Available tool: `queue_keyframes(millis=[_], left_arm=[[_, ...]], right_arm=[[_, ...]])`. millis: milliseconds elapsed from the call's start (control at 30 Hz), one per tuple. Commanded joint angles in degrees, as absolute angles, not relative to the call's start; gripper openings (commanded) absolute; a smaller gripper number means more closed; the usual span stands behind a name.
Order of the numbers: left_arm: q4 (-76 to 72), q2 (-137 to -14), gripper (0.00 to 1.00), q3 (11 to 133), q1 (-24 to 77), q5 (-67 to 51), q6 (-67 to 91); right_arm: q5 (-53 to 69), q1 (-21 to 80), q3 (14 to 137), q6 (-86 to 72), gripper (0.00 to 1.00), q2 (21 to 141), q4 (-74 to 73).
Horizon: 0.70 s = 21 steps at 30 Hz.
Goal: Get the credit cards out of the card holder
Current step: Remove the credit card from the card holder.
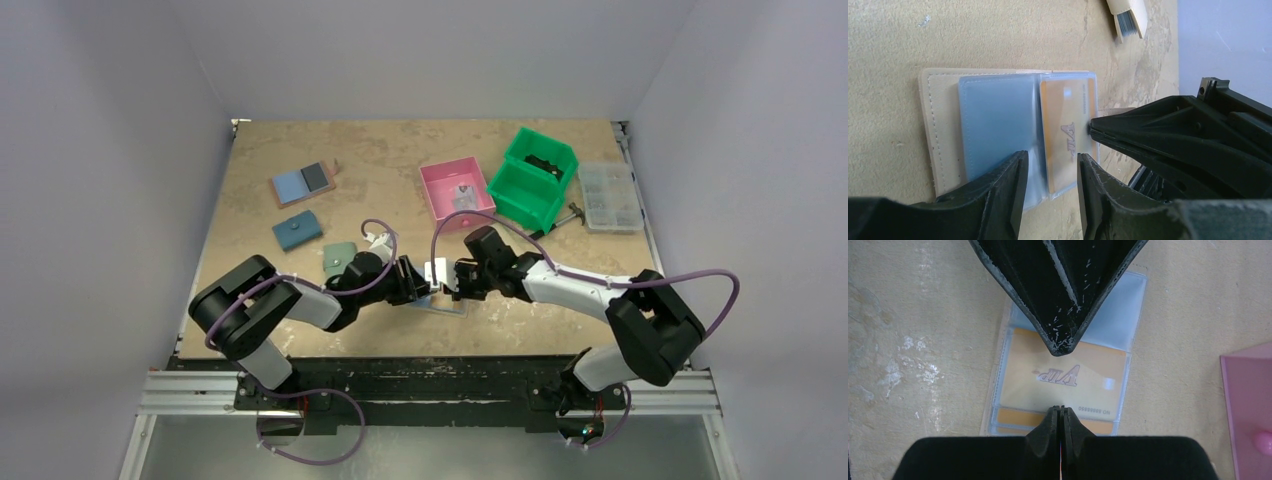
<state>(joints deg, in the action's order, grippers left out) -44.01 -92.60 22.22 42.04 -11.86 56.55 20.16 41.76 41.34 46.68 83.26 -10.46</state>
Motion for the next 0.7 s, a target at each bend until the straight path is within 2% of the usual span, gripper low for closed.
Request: queue_keyframes(millis=[0,333,533,600,667], left_arm=[[-48.23,-94.48,0.44,23.37,42.24,-12.86,57.76],[-54.45,-97.94,0.42,22.18,42.2,-14.31,61.65],[-58.49,-99.05,0.34,21.26,42.2,-14.68,63.74],[-59.06,-99.14,0.22,21.12,42.26,-14.83,64.04],[-59.48,-99.07,0.02,20.79,42.19,-14.73,64.36]], right_arm=[[19.36,42.64,41.16,47.72,0.0,84.26,-9.65],[18.19,44.98,41.39,46.85,0.0,86.27,-8.84],[16.97,46.69,41.73,45.82,0.0,87.84,-8.19],[16.84,46.76,41.84,45.66,0.0,87.89,-8.26],[16.04,46.76,42.0,45.45,0.0,87.81,-8.35]])
